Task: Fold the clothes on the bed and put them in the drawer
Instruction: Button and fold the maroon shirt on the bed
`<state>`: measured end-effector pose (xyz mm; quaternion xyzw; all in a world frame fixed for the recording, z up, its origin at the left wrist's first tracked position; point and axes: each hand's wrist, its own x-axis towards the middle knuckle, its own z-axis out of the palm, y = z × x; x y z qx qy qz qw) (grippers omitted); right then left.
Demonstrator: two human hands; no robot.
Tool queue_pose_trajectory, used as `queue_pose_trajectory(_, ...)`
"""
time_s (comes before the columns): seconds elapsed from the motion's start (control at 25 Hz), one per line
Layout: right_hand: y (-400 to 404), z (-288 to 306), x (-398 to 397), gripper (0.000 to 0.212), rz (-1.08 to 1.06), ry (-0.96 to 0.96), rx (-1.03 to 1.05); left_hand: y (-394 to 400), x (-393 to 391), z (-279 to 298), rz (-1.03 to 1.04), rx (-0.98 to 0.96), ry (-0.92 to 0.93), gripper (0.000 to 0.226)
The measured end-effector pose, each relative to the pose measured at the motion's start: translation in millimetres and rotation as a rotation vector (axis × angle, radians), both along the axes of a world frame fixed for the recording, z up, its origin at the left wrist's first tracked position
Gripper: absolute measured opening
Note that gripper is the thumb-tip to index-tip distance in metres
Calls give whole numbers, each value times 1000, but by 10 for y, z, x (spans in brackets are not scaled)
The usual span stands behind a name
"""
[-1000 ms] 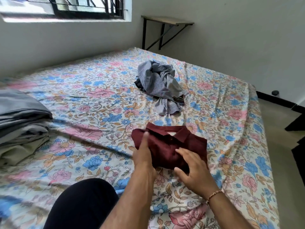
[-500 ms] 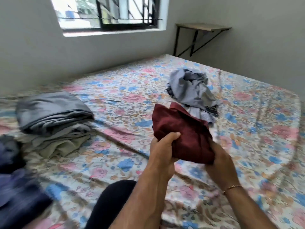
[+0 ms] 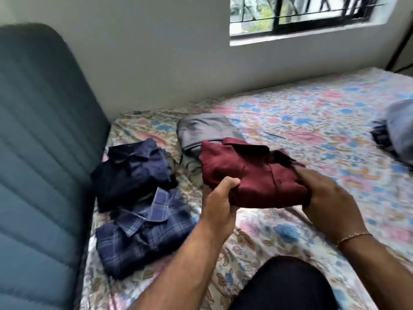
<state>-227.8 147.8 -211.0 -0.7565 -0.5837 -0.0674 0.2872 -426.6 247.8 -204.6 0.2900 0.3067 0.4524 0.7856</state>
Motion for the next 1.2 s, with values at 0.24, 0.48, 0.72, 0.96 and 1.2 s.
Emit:
queue_pose_trajectory(0.24, 272, -803, -11, 86, 245, -119, -651, -192, -533, -756, 144, -298, 516, 19)
queue_pose_trajectory(0.48, 247, -770, -28, 90, 197, -137, -551, -560, -837, -642, 232, 79, 774, 58)
queue_pose_trajectory(0.72, 247, -721, -171, 95, 293, -98, -729, -15, -583, -621, -264, 1322, 1577, 79)
queue_pose_trajectory(0.96, 57, -575, 459, 77, 47, 72, -387, 1, 473, -44, -55, 1065, 1022, 52)
queue_pose_trajectory(1.2, -414, -414, 1634, 62, -484, 255, -202, -881, 2312, 290, -469, 141, 238, 41)
